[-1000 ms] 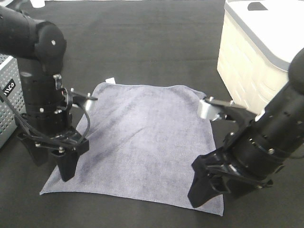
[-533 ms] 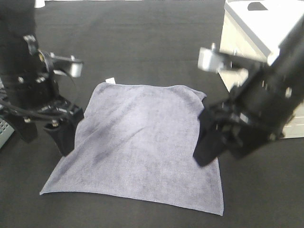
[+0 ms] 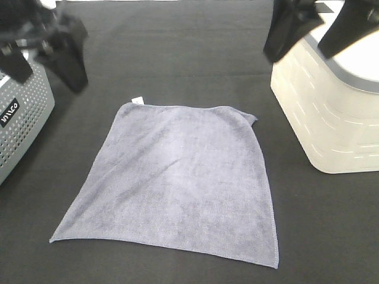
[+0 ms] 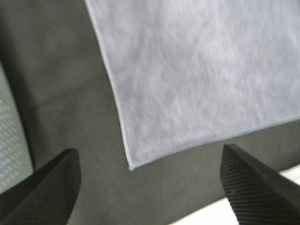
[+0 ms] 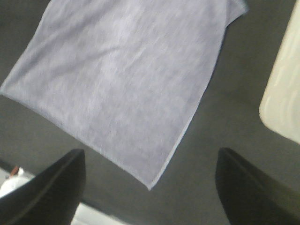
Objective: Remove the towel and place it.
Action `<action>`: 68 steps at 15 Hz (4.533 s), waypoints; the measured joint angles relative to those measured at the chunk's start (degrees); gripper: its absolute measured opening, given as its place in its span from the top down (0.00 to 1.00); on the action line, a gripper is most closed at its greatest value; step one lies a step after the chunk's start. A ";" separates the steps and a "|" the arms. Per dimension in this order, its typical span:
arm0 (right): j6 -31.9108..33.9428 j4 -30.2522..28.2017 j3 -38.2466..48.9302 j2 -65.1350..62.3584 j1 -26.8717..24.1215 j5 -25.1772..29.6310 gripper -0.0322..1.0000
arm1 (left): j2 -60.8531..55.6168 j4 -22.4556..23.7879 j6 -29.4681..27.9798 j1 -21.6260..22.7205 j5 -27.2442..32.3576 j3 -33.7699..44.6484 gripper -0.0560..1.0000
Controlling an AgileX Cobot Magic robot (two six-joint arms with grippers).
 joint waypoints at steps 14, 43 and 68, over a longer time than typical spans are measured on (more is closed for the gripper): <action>-7.51 1.09 4.81 -10.83 -24.87 0.06 0.25 | -13.81 2.01 5.04 30.19 0.23 5.10 0.22; -12.20 0.69 56.32 -83.88 -24.87 -0.11 0.25 | -90.01 4.41 5.27 30.19 -5.10 52.71 0.22; -12.20 0.69 58.79 -83.88 -24.87 -5.84 0.25 | -90.07 0.00 5.27 26.41 -7.33 54.03 0.22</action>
